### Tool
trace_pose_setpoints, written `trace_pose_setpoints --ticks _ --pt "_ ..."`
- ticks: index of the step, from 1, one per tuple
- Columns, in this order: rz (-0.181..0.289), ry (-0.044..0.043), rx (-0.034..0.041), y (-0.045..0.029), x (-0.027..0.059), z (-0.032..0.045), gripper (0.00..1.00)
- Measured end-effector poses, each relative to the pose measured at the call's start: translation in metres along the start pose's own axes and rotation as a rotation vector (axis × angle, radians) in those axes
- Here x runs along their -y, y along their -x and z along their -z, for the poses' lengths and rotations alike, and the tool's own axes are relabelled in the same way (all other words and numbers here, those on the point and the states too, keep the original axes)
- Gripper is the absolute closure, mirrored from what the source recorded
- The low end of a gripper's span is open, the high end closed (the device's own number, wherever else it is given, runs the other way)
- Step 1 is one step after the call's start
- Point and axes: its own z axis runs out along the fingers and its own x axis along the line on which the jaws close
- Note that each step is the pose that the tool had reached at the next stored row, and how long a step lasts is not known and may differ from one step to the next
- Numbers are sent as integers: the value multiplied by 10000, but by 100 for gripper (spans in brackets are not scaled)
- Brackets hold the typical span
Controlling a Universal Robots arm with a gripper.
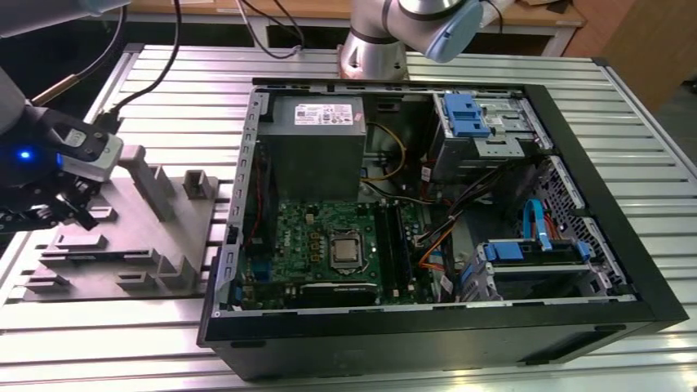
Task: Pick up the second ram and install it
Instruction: 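Pick up the second ram and move it above second insertion slot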
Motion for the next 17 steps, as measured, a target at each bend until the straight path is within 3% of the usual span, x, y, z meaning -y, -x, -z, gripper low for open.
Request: trace_pose_setpoints --ticks 17 --pt "3092 82 -139 -3 5 -98 90"
